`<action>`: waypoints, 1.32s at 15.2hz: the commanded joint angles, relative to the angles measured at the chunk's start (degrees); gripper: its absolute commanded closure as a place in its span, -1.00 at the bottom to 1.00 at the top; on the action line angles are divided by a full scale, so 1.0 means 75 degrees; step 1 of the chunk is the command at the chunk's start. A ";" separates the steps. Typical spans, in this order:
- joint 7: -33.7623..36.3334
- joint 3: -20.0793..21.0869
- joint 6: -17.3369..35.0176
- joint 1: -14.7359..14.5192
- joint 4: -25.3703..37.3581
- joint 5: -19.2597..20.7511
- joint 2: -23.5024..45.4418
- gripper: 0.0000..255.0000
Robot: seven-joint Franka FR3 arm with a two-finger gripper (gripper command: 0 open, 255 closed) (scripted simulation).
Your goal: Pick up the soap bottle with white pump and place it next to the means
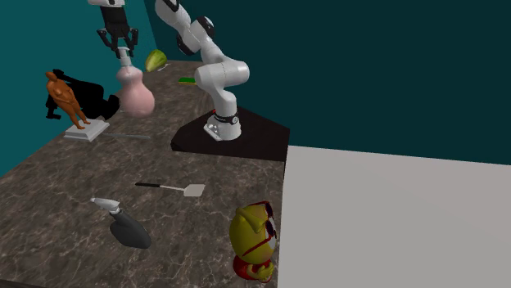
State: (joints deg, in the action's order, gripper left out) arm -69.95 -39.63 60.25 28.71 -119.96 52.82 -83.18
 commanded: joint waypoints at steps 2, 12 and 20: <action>-0.0637 -0.0249 -0.0132 0.0121 0.0277 0.0498 -0.0216 1.00; -0.2761 -0.1244 -0.0129 0.0160 0.1625 0.2186 -0.0571 1.00; -0.4028 -0.1906 0.0152 0.0014 0.2635 0.3152 -0.0689 1.00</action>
State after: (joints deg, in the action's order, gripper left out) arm -99.57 -53.55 61.10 28.78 -100.43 75.91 -88.11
